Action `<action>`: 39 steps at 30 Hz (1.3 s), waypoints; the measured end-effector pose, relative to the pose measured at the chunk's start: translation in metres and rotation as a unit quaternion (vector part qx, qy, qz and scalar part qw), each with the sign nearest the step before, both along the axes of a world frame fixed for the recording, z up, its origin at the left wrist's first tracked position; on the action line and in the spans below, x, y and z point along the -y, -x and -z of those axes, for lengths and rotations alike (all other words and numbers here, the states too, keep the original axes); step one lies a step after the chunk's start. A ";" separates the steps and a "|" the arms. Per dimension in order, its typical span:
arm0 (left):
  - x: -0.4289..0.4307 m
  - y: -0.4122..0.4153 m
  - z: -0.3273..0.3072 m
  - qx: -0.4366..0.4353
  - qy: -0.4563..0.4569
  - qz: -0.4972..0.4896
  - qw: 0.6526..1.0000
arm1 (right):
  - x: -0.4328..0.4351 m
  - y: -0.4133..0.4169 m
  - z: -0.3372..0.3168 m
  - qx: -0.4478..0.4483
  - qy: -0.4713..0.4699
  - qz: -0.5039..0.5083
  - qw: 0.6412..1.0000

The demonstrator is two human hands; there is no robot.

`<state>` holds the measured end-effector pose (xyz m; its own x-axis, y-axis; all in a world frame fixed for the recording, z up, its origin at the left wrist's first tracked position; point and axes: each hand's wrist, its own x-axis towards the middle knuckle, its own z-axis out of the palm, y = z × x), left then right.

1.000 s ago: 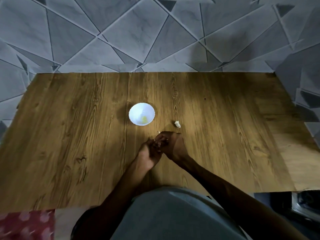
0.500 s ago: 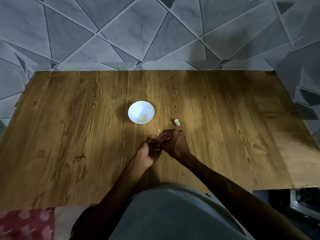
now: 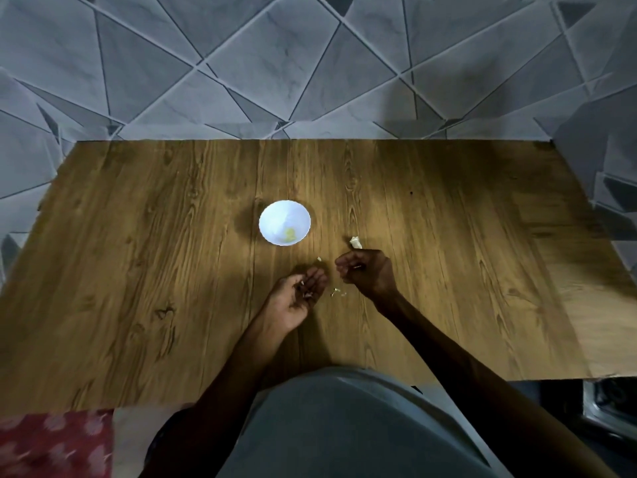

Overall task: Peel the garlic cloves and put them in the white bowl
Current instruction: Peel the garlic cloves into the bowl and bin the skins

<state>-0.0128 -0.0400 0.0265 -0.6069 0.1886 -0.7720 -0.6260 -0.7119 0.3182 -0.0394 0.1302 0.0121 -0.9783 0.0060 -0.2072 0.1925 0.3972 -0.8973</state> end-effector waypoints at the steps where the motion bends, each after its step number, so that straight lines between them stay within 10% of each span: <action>1: 0.002 0.002 0.001 -0.003 0.005 -0.002 1.000 | -0.004 0.001 0.005 0.004 -0.009 -0.012 1.000; 14: 0.027 0.000 0.020 0.024 -0.012 -0.066 0.997 | -0.013 -0.023 0.046 -0.244 -0.328 -0.360 0.838; 22: 0.029 -0.016 0.026 -0.001 -0.043 -0.074 0.996 | -0.033 -0.016 0.052 -0.139 -0.319 -0.181 0.920; 39: 0.008 -0.012 0.019 0.025 -0.005 -0.044 0.999 | 0.014 -0.047 0.058 -0.193 -0.390 -0.157 0.887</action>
<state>-0.0010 -0.0480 0.0075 -0.5817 0.1438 -0.8006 -0.5755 -0.7683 0.2802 0.0080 0.1158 -0.0462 -0.9544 -0.2845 0.0911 -0.2987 0.9053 -0.3020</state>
